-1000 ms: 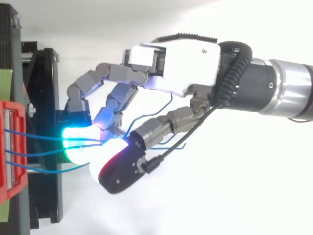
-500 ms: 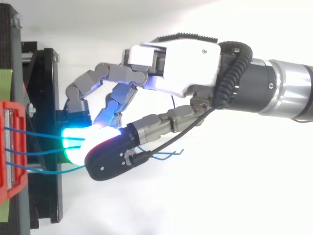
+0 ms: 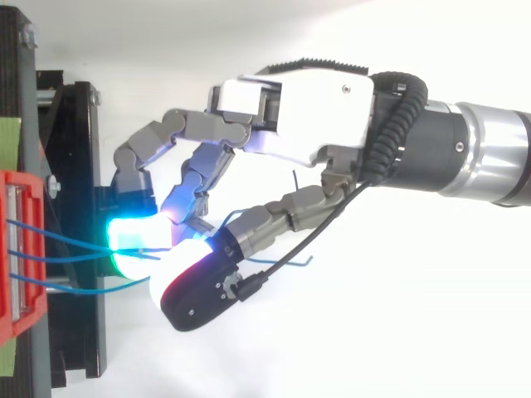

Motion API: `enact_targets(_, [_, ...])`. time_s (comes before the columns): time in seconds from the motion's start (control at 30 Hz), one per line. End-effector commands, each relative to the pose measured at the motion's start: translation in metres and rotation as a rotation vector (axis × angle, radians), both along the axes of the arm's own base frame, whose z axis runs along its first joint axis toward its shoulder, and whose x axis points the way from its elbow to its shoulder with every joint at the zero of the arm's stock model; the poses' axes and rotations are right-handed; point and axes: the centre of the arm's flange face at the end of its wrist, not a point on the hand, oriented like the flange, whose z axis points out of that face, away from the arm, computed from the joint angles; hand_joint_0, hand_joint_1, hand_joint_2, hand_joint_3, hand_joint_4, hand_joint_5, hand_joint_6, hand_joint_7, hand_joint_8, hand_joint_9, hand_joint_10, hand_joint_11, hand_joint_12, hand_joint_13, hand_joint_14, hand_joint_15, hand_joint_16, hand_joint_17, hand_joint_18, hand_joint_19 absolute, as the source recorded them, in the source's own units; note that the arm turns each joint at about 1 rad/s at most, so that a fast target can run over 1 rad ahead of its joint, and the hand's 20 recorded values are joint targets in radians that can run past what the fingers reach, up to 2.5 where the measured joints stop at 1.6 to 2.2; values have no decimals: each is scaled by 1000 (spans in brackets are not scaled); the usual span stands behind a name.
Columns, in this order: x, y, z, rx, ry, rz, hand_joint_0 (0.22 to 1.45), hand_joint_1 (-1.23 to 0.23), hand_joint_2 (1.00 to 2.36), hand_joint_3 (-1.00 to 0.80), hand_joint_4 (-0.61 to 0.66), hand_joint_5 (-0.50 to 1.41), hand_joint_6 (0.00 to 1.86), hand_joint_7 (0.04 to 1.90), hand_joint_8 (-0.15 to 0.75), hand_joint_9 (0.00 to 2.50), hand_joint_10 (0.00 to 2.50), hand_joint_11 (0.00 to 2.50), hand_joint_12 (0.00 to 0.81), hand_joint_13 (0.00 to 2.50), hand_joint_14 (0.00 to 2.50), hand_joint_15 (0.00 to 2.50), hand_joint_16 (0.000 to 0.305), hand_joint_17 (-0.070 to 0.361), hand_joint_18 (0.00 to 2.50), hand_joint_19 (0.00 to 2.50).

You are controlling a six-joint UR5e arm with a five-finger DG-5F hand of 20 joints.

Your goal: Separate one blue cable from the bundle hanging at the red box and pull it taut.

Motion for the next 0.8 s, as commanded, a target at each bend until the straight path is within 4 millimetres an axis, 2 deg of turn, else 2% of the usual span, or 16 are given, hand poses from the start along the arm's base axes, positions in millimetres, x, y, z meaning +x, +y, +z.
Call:
enact_targets(0.0, [0,1,0,-1,2,1,769,-900,1008,-409,31,-206,875,1136,285,1025,0,1783,382,1129,6,1736,49,110,935,828])
enact_targets(0.1, [-1,3,-2,0,8,4,797,-903,1007,-430,33,-207,886,1164,283,1033,0,1787,375,1134,5,1740,49,110,930,831])
enact_targets(0.17, [-3,4,-7,-2,15,5,790,-895,1000,-500,84,-205,884,1119,288,1034,2,1778,380,1133,8,1753,49,110,945,828])
enact_targets(0.37, [-4,5,-8,1,17,7,597,-798,1000,-500,133,-198,865,1104,298,1045,1,1789,386,1134,6,1732,49,111,943,846])
enact_targets(0.5, [-4,5,-8,1,17,7,558,-705,1000,-500,149,-194,855,1098,304,1058,0,1772,393,1138,4,1733,51,115,951,851])
enact_targets(0.67, [-3,6,-8,2,15,9,617,-603,1000,-500,139,-186,842,1115,295,1082,2,1741,372,1145,7,1715,49,111,940,871])
enact_targets(0.73, [-3,5,-8,7,15,8,635,-625,1000,-493,126,-185,843,1129,294,1084,2,1742,371,1150,4,1733,50,112,949,861])
enact_targets(0.77, [-3,5,-8,7,15,8,648,-679,1009,-407,127,-186,846,1160,297,1081,2,1762,375,1149,5,1731,50,112,949,863])
